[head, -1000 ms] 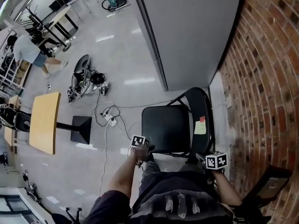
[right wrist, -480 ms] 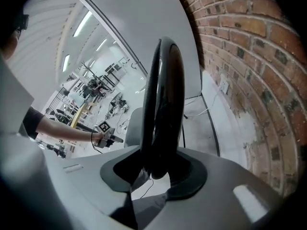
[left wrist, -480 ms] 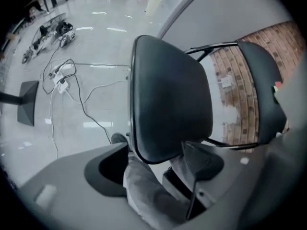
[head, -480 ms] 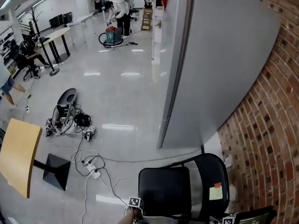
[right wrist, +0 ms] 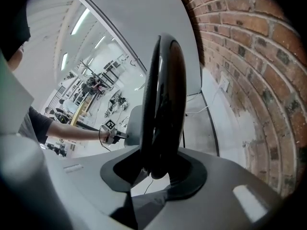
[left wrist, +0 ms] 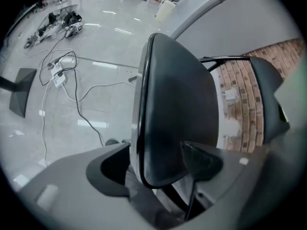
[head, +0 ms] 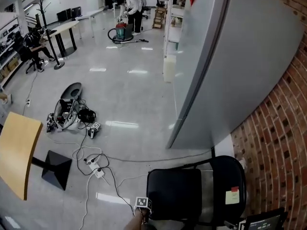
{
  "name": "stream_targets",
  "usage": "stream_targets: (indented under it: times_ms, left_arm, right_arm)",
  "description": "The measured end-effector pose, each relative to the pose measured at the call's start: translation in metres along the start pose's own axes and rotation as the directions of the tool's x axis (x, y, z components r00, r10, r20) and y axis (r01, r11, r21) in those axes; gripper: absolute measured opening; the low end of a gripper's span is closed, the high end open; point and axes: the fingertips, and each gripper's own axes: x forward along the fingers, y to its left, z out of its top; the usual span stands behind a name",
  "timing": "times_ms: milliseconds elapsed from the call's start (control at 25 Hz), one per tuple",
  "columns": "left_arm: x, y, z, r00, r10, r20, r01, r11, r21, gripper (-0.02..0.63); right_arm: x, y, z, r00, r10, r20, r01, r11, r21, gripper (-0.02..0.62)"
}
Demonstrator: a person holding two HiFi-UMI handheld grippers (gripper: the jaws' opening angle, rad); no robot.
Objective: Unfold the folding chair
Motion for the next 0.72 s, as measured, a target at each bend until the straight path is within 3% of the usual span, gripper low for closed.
stream_targets:
  times_ms: [160,280,440,720]
  left_arm:
    - [0.016,0.002,0.036,0.993,-0.033,0.111,0.029,0.999,0.041,0.360]
    - [0.021,0.002,0.032,0.996,-0.046,0.074,0.042,0.998,0.056,0.432]
    - [0.024,-0.007,0.017,0.997,-0.047,0.068,0.043,0.997,0.066,0.436]
    - [0.020,-0.012,0.035,0.996,-0.046,0.074,0.040,0.996,0.085,0.436]
  right_arm:
    - [0.000,0.007,0.005,1.000,-0.008,0.007,0.008,1.000,0.001,0.130]
    - [-0.006,0.022,0.011,1.000,-0.016,0.000,0.016,1.000,0.017,0.129]
    - [-0.020,0.025,0.002,1.000,-0.017,-0.021,0.018,0.999,0.046,0.130]
    - [-0.019,0.025,0.013,1.000,-0.017,-0.020,0.018,0.998,0.056,0.130]
